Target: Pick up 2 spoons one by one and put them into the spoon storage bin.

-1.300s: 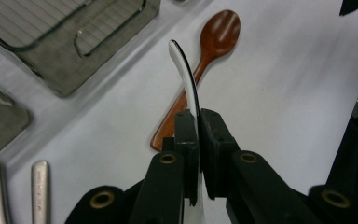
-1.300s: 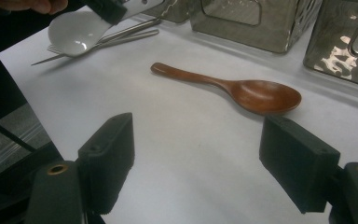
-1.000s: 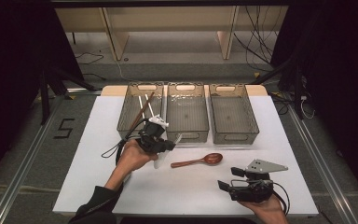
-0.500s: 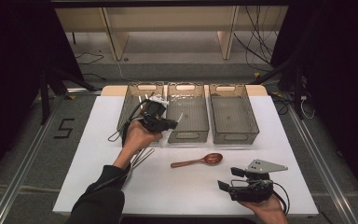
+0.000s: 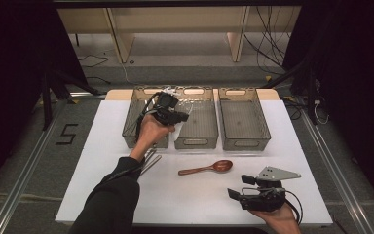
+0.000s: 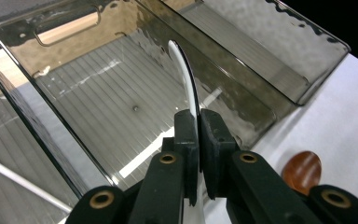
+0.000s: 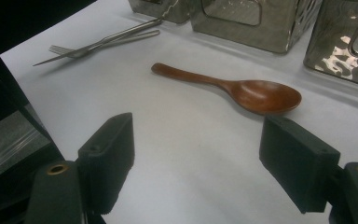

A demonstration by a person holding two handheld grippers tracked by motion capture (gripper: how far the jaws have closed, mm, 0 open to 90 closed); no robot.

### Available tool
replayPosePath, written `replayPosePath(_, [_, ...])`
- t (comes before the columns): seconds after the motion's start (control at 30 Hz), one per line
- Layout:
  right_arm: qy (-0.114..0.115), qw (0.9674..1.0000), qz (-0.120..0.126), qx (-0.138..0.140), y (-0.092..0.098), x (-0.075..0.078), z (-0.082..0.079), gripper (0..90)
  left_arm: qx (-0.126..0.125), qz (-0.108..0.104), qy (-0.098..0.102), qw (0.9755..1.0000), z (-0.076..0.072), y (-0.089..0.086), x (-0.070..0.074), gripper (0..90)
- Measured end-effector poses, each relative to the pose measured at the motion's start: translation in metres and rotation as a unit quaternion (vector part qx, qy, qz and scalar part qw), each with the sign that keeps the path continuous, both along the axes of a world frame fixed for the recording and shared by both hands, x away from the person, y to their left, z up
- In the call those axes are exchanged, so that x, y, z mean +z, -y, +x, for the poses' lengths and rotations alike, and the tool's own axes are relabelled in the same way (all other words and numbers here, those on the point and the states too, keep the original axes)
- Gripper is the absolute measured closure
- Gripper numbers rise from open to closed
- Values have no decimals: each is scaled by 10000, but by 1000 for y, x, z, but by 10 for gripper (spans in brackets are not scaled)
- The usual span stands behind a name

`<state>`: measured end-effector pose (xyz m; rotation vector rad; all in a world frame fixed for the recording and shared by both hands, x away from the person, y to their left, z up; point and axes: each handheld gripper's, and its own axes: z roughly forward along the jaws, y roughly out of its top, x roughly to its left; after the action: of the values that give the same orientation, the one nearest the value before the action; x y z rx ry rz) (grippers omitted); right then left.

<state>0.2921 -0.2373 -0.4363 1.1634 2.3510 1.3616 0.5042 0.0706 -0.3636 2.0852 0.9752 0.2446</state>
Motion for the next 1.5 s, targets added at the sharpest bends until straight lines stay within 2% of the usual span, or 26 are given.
replayPosePath(0.27, [-10, 10000, 15, 13, 0, -1, 0, 272, 127, -35, 21, 9999, 13, 5, -3, 855])
replayPosePath(0.67, [-40, 10000, -1, 31, -1, -1, 0, 272, 270, 22, 41, 9996, 28, 10, -12, 855])
replayPosePath(1.1, [-33, 10000, 5, 37, 0, -1, 0, 272, 368, -67, 99, 9993, 30, 12, -17, 853])
replayPosePath(1.3, [-37, 10000, 3, 34, -1, -1, 0, 272, 369, 42, 106, 9993, 30, 12, -22, 852])
replayPosePath(1.5, [-32, 10000, -6, 38, 0, -1, 0, 272, 371, 65, 38, 9993, 31, 10, -30, 845])
